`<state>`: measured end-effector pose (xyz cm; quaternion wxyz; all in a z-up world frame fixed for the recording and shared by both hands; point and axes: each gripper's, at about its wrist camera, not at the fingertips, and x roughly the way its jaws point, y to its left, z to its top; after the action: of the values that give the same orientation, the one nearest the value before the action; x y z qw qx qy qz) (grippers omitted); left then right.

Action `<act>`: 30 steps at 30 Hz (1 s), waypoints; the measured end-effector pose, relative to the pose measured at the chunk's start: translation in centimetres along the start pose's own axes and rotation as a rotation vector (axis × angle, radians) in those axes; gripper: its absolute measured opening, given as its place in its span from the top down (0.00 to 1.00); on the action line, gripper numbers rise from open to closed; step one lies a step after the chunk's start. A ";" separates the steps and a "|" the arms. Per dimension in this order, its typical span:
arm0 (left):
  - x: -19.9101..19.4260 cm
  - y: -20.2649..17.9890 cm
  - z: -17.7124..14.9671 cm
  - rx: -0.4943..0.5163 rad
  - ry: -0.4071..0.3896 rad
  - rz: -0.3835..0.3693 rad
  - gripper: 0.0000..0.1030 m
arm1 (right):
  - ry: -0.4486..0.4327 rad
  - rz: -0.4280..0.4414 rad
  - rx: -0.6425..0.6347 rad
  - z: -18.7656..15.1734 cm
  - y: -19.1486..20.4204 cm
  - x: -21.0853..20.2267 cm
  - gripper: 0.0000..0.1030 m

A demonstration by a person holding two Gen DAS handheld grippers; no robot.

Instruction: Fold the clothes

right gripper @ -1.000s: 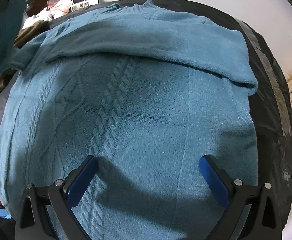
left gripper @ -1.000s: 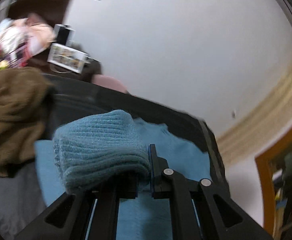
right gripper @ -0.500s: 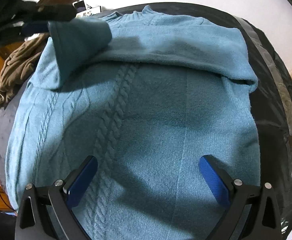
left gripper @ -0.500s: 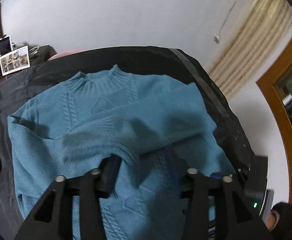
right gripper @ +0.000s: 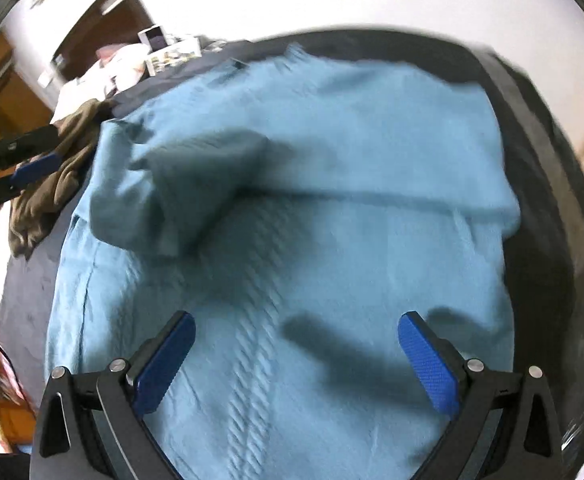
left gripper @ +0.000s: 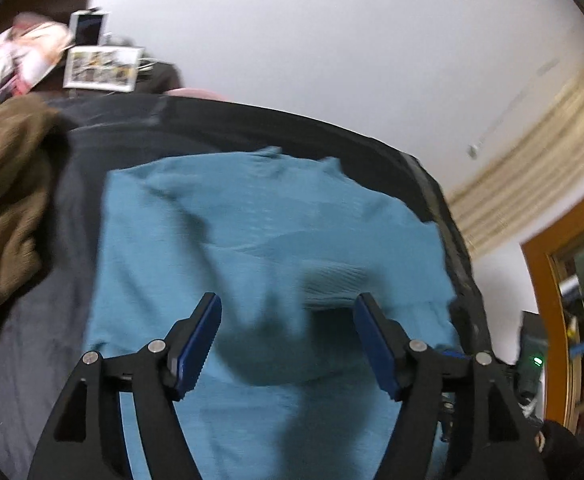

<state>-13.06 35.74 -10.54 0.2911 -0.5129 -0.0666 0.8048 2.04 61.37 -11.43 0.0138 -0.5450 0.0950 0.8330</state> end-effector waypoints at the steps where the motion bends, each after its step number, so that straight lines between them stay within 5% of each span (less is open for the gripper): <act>1: 0.0 0.8 0.0 -0.020 0.001 0.008 0.29 | -0.012 0.004 -0.028 0.7 1.4 0.5 0.00; 4: 0.5 2.2 0.0 -0.051 0.010 0.035 0.28 | -0.039 0.047 -0.073 2.1 2.3 -0.7 0.00; 8: 2.0 3.3 -0.4 -0.060 0.042 0.086 0.27 | -0.024 -0.001 -0.096 5.2 4.7 2.1 0.00; 16: 3.7 5.1 -1.3 -0.087 0.089 0.133 0.25 | -0.043 -0.181 0.147 4.5 -2.2 1.1 0.00; 24: 4.1 6.2 -0.1 -0.106 0.090 0.153 0.25 | -0.085 0.049 0.198 3.1 -4.0 -1.1 0.00; 30: 3.9 6.8 1.0 -0.096 0.077 0.178 0.24 | -0.064 0.051 0.295 3.2 -6.9 -0.2 0.01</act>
<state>-17.82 32.46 -15.86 0.1960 -0.5607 -0.0478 0.8031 0.06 68.72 -10.97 0.0756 -0.5075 0.2294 0.8271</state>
